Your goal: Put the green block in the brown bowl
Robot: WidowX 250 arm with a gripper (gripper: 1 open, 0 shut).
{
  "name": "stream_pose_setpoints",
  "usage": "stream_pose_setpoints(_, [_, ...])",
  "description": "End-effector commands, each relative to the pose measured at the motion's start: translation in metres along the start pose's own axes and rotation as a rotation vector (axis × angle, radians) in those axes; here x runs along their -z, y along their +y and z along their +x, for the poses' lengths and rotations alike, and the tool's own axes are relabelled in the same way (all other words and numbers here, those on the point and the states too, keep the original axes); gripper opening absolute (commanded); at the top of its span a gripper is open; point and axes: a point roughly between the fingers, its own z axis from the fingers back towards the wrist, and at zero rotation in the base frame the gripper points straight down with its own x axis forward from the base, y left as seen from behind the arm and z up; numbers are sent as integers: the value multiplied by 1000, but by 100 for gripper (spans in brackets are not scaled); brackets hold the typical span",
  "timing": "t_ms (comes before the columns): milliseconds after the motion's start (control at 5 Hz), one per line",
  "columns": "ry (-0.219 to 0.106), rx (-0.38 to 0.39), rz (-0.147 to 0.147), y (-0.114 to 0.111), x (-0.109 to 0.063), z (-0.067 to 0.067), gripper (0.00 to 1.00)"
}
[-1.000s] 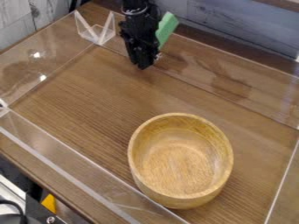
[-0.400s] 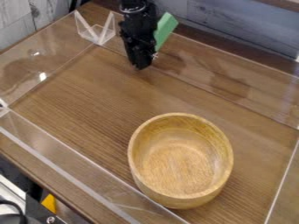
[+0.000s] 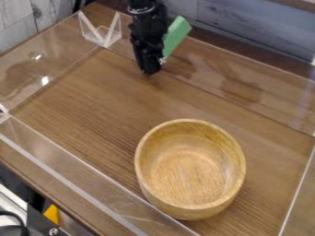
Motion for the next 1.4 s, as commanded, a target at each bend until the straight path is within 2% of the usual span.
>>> stream_pose_setpoints(0, [-40, 26, 34, 13, -14, 4, 0])
stream_pose_setpoints(600, [-10, 114, -3, 34, -28, -7, 0])
stream_pose_setpoints(800, [-5, 81, -13, 29, -27, -8, 0])
stream_pose_setpoints(1200, [-19, 10, -26, -1, -48, -21, 0])
